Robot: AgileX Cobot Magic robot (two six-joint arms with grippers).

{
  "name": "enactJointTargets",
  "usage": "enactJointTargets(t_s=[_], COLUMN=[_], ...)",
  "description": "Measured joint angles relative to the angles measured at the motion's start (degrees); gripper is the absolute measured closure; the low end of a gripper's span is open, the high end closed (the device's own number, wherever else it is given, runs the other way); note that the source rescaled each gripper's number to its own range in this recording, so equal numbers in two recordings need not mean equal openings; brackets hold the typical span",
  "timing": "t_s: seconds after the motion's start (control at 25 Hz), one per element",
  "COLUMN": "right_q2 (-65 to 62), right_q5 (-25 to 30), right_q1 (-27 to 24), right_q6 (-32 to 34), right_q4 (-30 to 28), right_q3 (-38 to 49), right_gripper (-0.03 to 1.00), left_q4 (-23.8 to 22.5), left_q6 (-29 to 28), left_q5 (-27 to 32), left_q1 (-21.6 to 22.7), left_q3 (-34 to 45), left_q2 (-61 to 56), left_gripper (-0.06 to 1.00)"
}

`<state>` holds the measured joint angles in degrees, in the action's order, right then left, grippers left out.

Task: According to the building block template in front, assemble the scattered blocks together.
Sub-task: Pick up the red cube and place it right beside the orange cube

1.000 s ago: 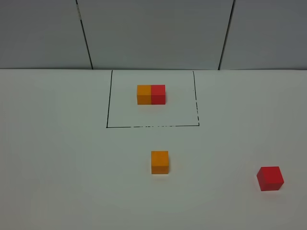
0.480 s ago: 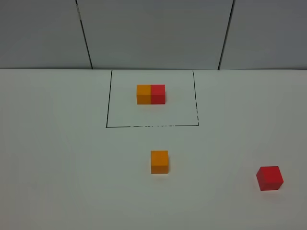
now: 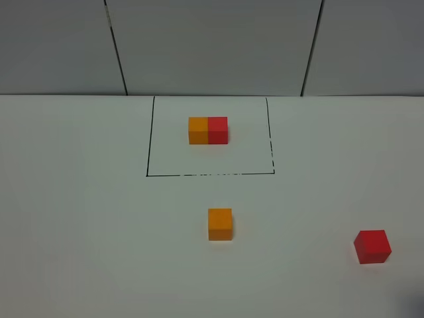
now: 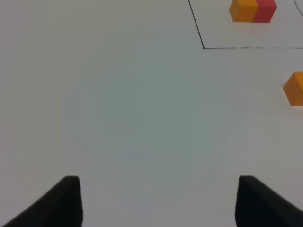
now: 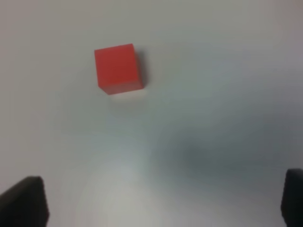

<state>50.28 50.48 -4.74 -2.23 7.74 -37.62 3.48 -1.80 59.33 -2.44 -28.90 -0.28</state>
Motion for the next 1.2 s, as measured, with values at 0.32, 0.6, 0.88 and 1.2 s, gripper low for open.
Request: enactJointTargets(t_s=[0.32, 0.6, 0.88, 1.2], right_q2=[24.9, 37.3, 44.0, 46.8], right_q5=[-5.0, -7.1, -8.6, -12.6], right_q1=[1.1, 9.0, 10.5, 11.0], right_q6=[-1.4, -1.4, -1.4, 1.1], right_q4=[-0.5, -2.1, -2.3, -2.4], right_q3=[-8.1, -14.2, -14.5, -14.5], right_gripper=[-0.03, -0.03, -0.03, -0.03], left_q4=[0.0, 0.0, 0.0, 0.0], left_q6=[0.1, 0.1, 0.1, 0.1], left_q5=[0.0, 0.0, 0.0, 0.0], left_q1=[0.0, 0.0, 0.0, 0.0], left_q3=[0.0, 0.0, 0.0, 0.0], left_q2=[0.0, 0.0, 0.0, 0.0], left_gripper=[0.41, 0.41, 0.41, 0.41])
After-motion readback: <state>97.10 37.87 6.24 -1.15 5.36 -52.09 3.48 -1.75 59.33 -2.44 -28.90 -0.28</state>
